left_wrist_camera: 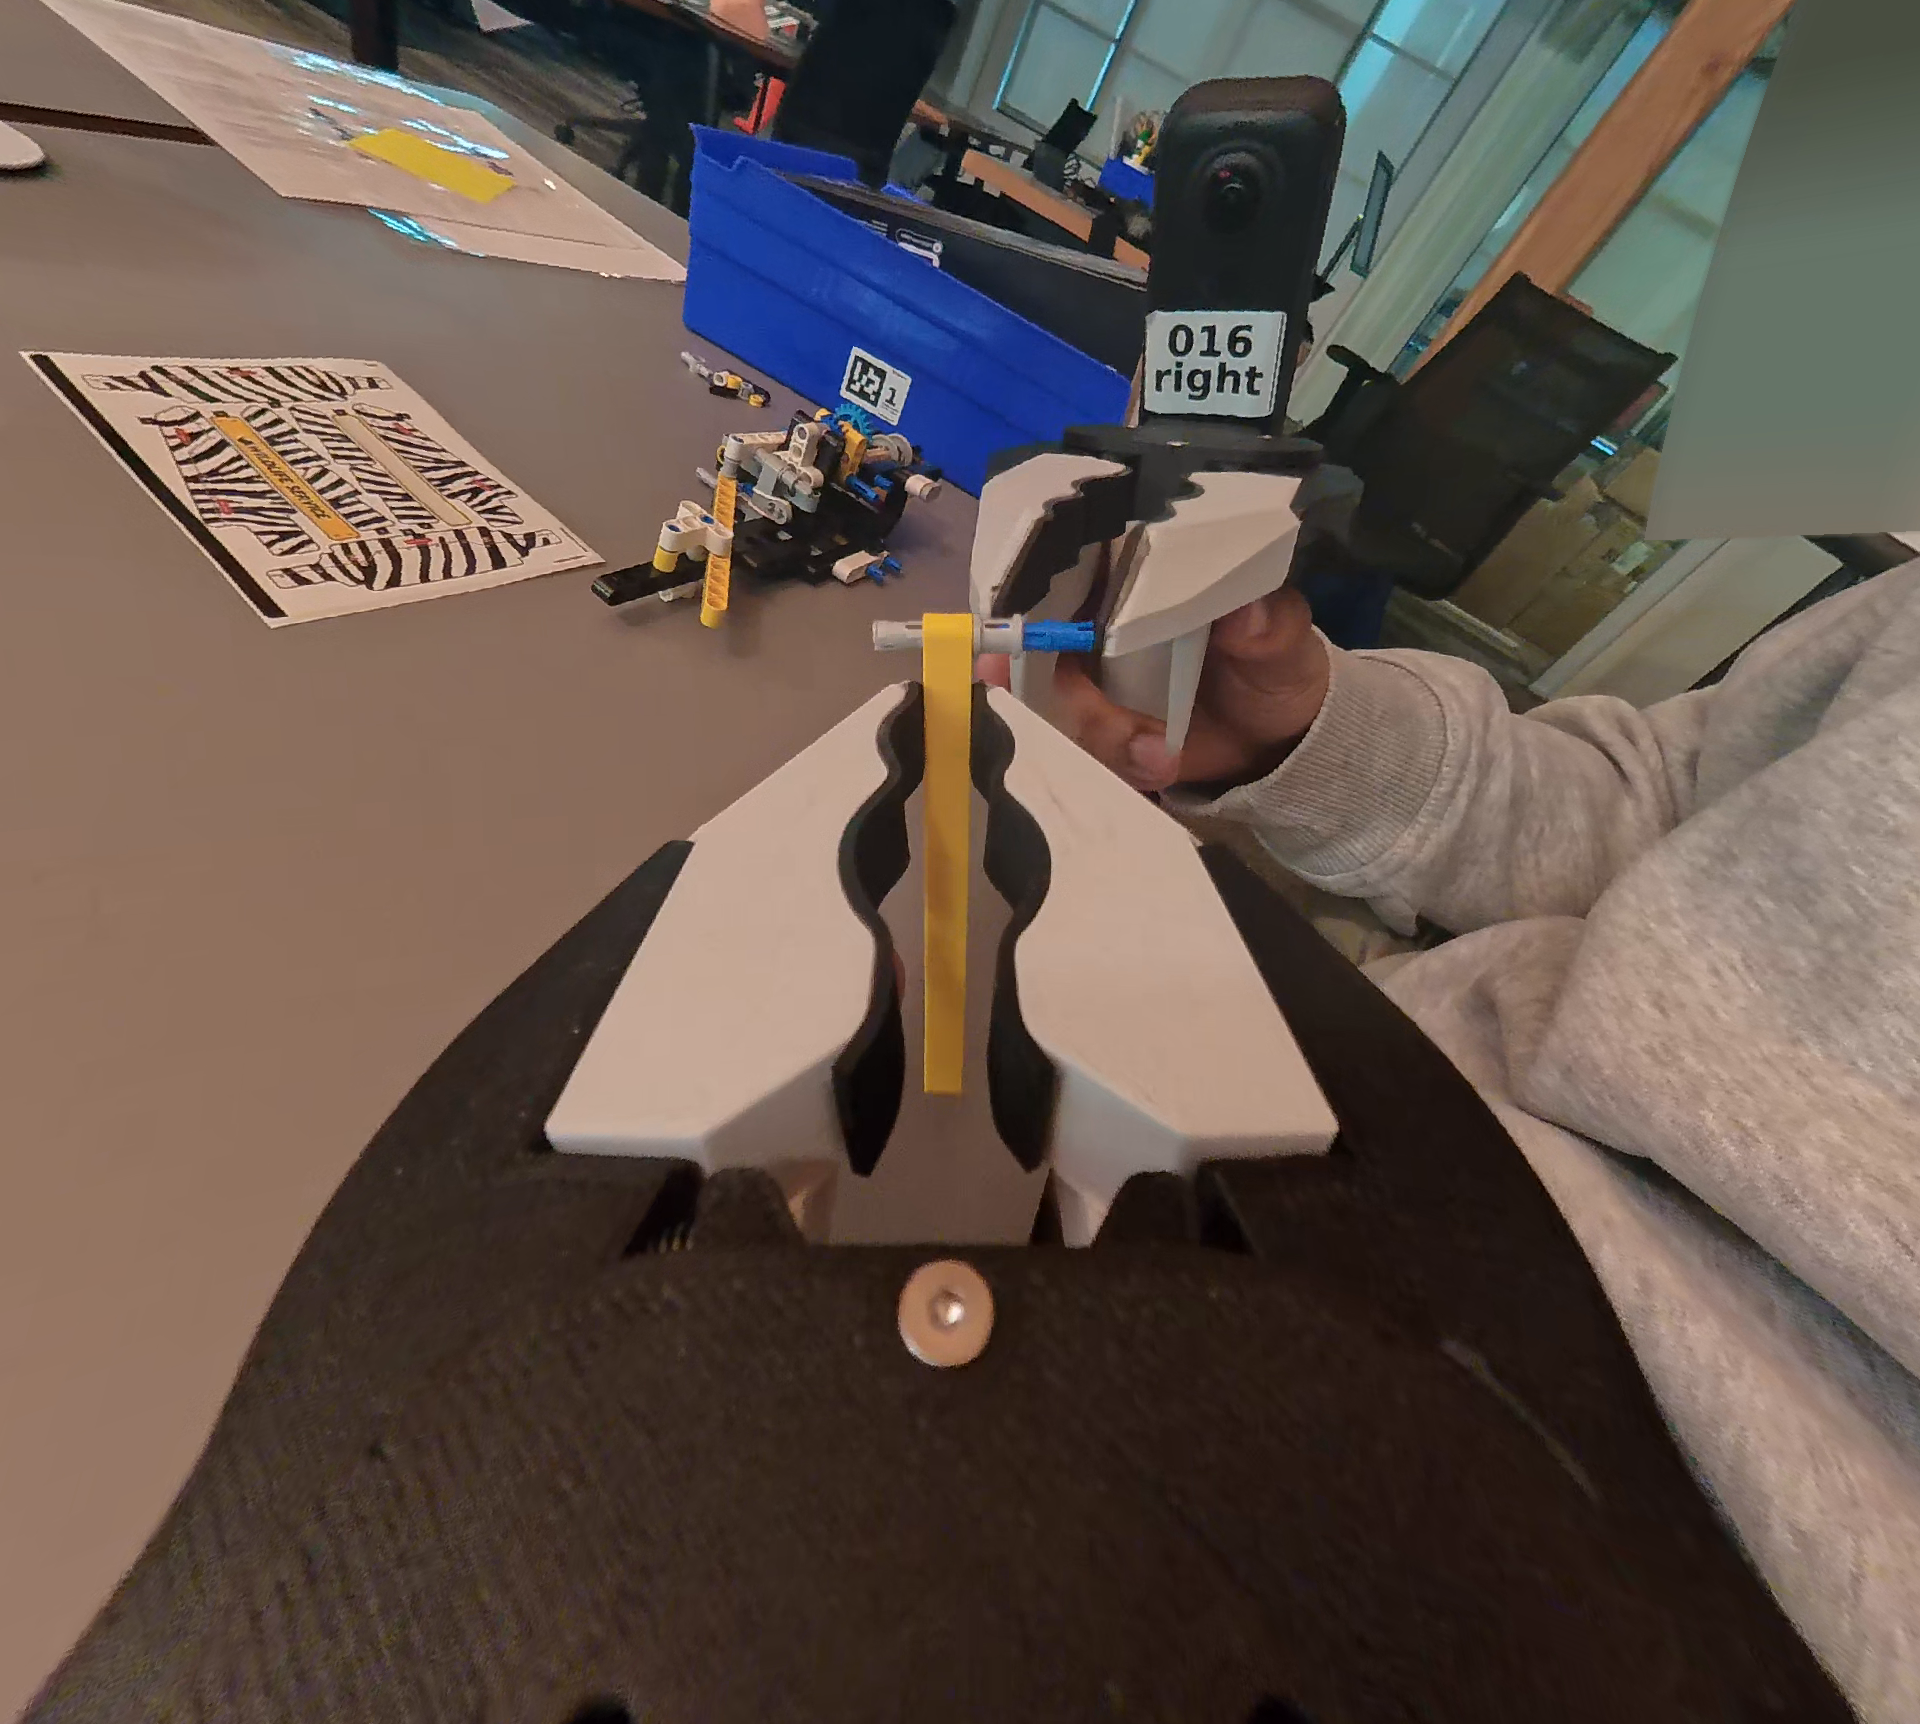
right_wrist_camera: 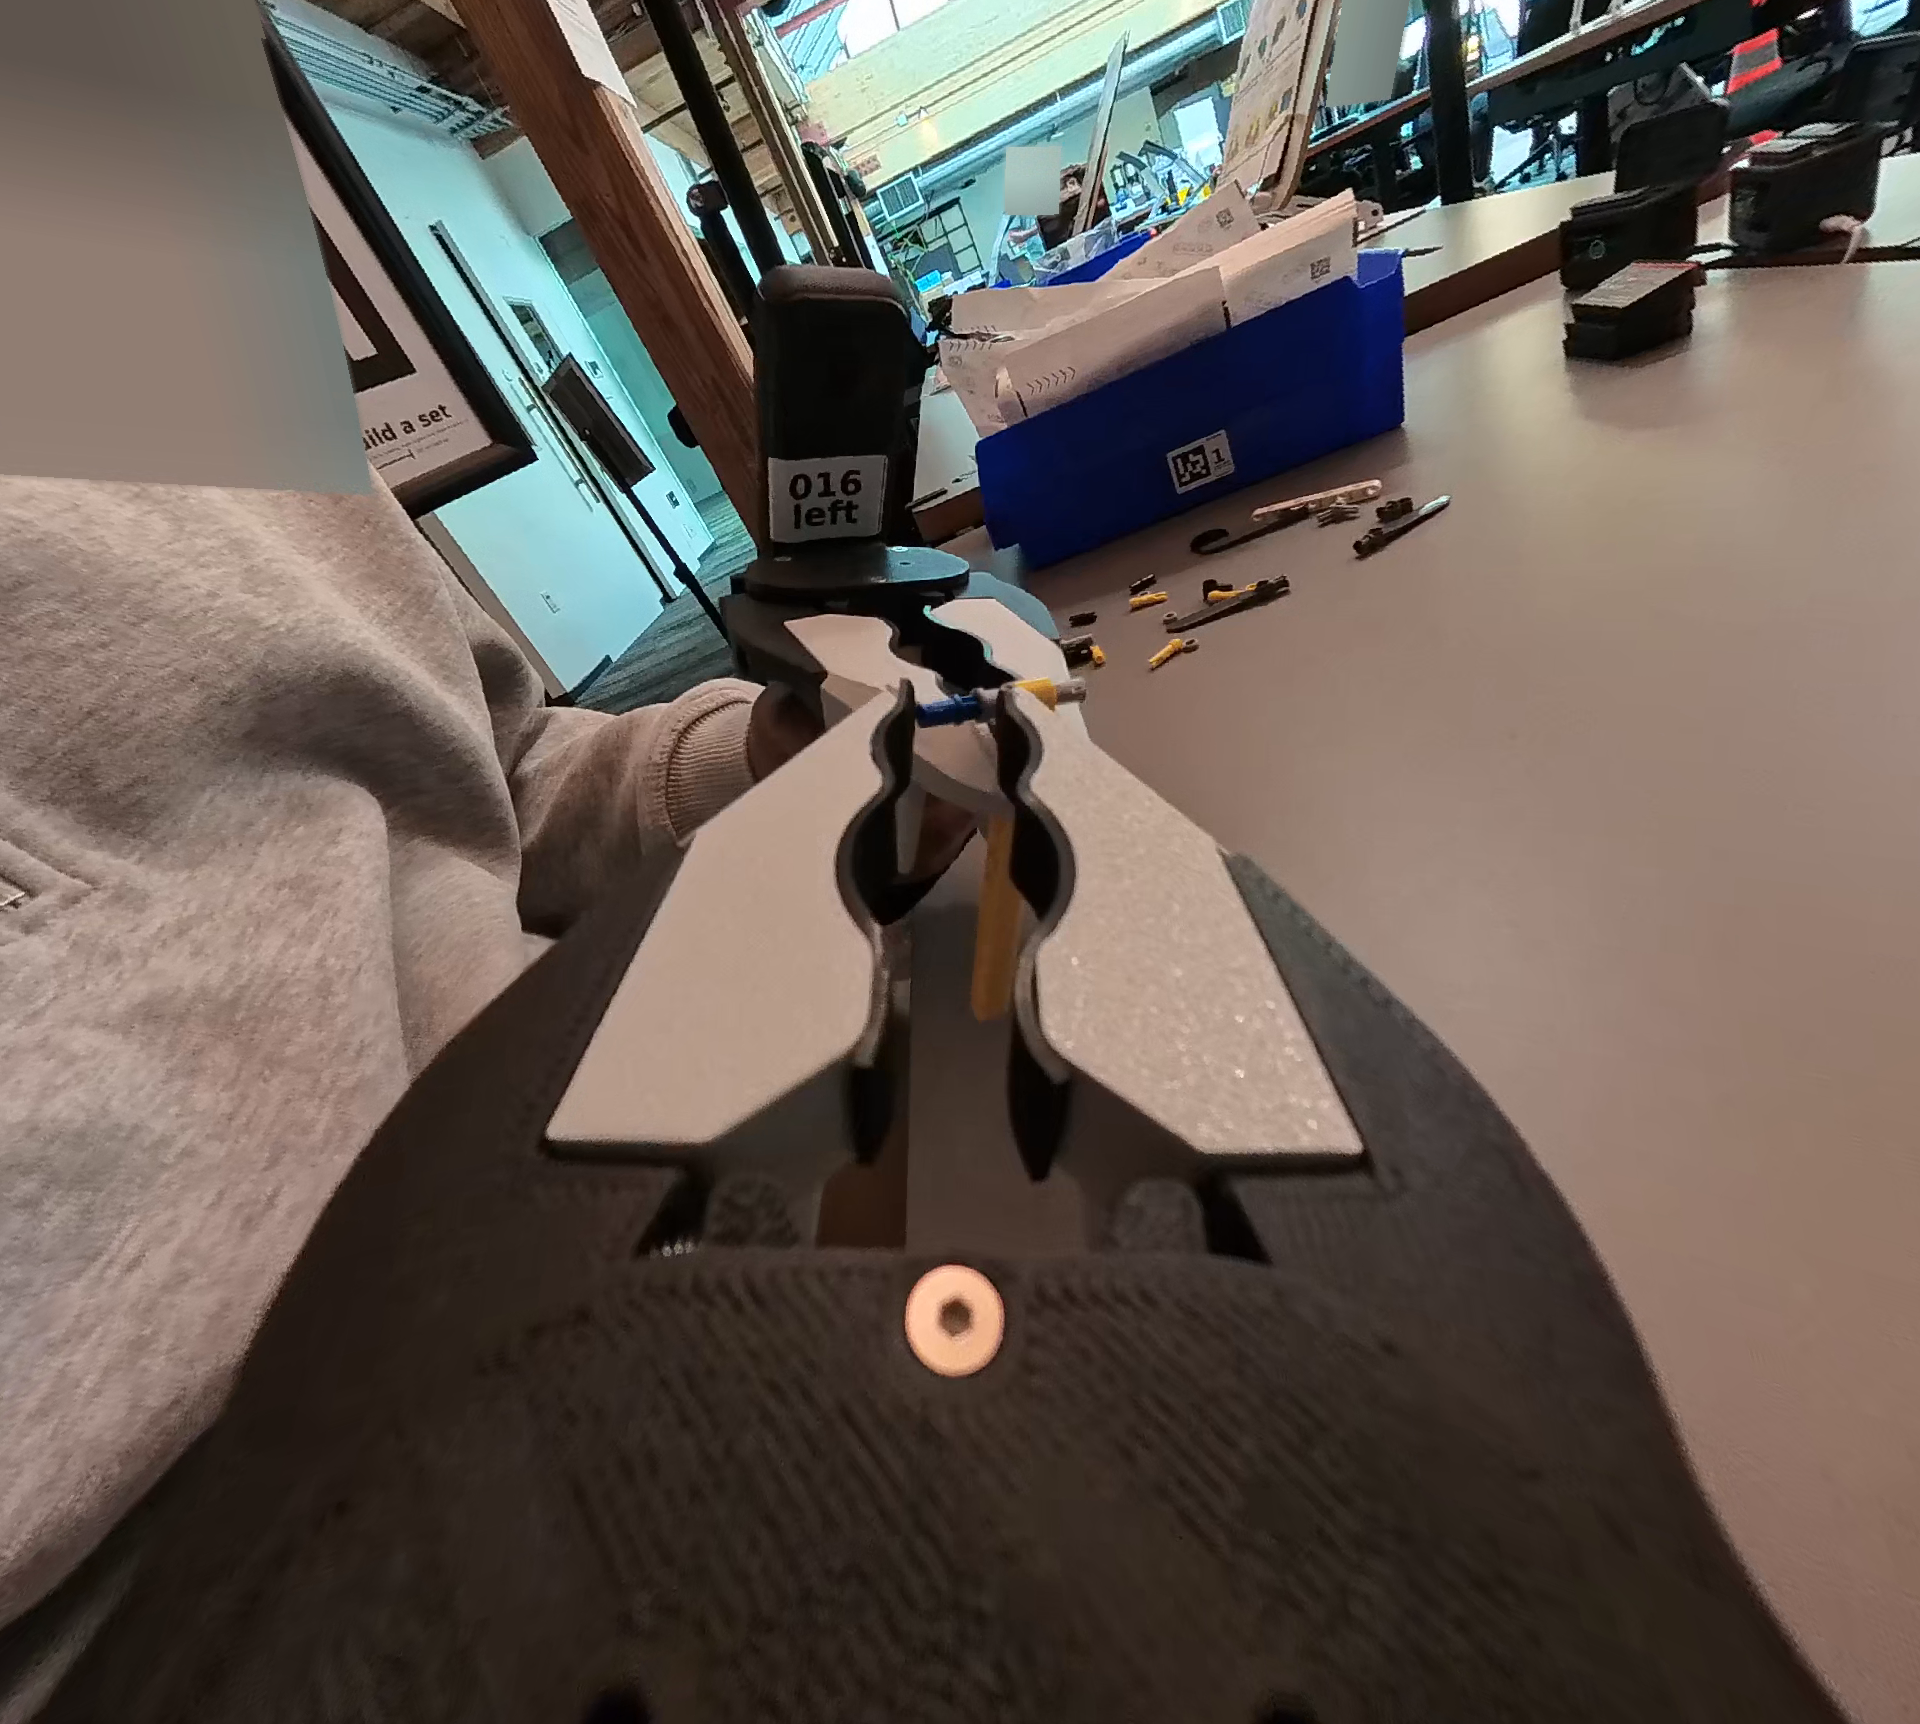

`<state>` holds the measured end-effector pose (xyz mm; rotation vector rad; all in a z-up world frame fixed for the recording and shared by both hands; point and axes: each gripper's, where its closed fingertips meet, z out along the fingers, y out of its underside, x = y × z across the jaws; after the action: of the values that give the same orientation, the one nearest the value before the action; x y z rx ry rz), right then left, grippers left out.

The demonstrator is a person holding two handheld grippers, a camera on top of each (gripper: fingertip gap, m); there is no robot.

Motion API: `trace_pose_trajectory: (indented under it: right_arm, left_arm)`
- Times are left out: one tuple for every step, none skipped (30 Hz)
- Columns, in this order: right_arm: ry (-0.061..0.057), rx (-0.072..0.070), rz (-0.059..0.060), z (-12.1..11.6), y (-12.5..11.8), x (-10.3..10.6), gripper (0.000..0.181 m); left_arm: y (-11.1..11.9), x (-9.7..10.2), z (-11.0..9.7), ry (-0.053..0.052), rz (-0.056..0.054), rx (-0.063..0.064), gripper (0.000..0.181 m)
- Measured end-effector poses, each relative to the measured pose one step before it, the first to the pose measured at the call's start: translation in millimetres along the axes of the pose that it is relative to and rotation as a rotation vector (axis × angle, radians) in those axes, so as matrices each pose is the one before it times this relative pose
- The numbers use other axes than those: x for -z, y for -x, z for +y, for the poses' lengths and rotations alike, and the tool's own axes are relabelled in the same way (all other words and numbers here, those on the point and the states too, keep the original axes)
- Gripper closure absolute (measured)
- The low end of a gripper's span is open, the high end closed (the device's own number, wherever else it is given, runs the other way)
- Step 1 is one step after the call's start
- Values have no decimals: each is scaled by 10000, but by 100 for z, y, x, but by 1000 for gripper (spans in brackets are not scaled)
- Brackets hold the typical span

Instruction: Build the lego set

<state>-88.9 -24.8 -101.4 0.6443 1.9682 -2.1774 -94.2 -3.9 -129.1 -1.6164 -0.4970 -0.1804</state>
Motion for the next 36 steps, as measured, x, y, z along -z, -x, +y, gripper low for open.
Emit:
trace_pose_trajectory:
  right_arm:
    - [51, 49, 12, 72, 18, -23, 168]
    - [36, 54, 14, 64, -2, -3, 168]
    - [26, 34, -11, 41, 27, 5, 168]
    - [17, 8, -31, 40, 46, -5, 168]
    - [18, -3, -21, 41, 17, 2, 168]
    - [8, 2, -8, 16, -3, 4, 168]
    - [11, 6, -9, 24, 4, 8, 168]
    - [15, 5, -12, 30, 9, 11, 168]
    - [17, 7, -4, 4, 7, 21, 169]
    - [15, 11, -11, 6, 24, 11, 170]
    - [19, 21, -6, 17, 21, 7, 170]
    - [19, 22, 11, 8, 1, -3, 170]
    - [13, 15, 6, 13, -4, 1, 170]
    - [9, 0, -8, 28, 20, -11, 170]
    - [23, -12, 9, 33, -31, -9, 170]
    - [53, -7, 11, 77, -35, -7, 170]
    - [66, 12, 1, 106, -5, -2, 170]
    - [57, 15, 11, 85, -43, 7, 170]
    - [63, -6, 45, 77, -87, -2, 170]
    - [71, 21, 51, 96, -92, -12, 170]
    - [59, 55, 42, 97, -59, -11, 170]
    - [65, 40, 64, 108, -101, -10, 170]
    - [79, 26, 60, 124, -90, -22, 170]
    - [64, 46, 29, 86, -47, -11, 170]
    - [29, 43, 19, 43, -22, 8, 170]
    - [19, 15, -8, 26, 0, 13, 170]
    - [25, 13, -21, 36, 20, 18, 170]
    - [22, 35, -6, 28, 8, 10, 170]
    - [18, 23, -13, 24, 27, -2, 170]
    - [39, 17, -24, 50, 39, 1, 170]
    - [36, 16, -29, 41, 36, 16, 170]
    - [25, 11, -14, 26, 17, 8, 170]
    - [20, 9, -1, 22, 9, 7, 170]
    - [25, 3, -10, 41, 2, 6, 170]
    - [20, 9, -30, 31, 45, 16, 170]
    - [21, 11, -14, 39, 9, 14, 170]
  left_arm:
    - [12, -6, 18, 4, -10, -7, 177]
    - [-15, 4, -2, -2, 21, 14, 177]
    - [-44, 19, -11, -6, 44, 28, 177]
    - [-32, 17, -26, -13, 29, 23, 177]
    - [2, -5, 7, 9, 4, -1, 177]
    - [-7, -2, 37, 18, -6, -23, 177]
    - [0, -13, 34, 16, -10, -26, 177]
    - [24, -6, 27, 14, -23, -20, 177]
    - [15, -11, 17, 7, -16, -21, 177]
    - [-12, 14, -1, -1, -1, -9, 177]
    - [1, -4, 11, 8, 0, -6, 177]
    - [-2, -8, 25, 7, -13, -28, 177]
    - [4, -8, 22, 15, -19, -52, 177]
    - [0, -6, 54, 31, -38, -84, 177]
    - [71, -27, 70, 46, -112, -157, 176]
    - [96, -29, 104, 80, -173, -259, 176]
    - [100, -11, 106, 82, -209, -312, 176]
    - [166, -14, 42, 61, -243, -289, 176]
    - [184, -23, 72, 78, -253, -253, 176]
    - [135, -38, 79, 72, -208, -253, 176]
    - [145, -25, 77, 63, -209, -238, 176]
    - [171, -36, 102, 79, -223, -227, 176]
    - [102, -45, 120, 87, -171, -209, 176]
    - [57, -35, 66, 56, -109, -138, 176]
    - [22, -21, 43, 27, -60, -84, 176]
    - [-38, -4, 45, 27, 18, -21, 176]
    - [-63, 8, 46, 35, 72, 45, 175]
    - [-50, -1, 39, 15, 69, 41, 175]
    - [-57, 16, 52, 17, 61, 2, 175]
    - [-65, 22, 53, 21, 59, -29, 175]
    - [-46, 6, 29, 16, 44, -6, 175]
    - [-40, -12, 38, 16, 23, 6, 175]
    - [-9, -18, 34, 27, -12, -28, 175]
    - [-32, -11, 55, 28, -12, -76, 175]
    - [-45, -15, 49, 26, 0, -70, 174]
    - [-11, -15, 49, 31, -9, -43, 174]
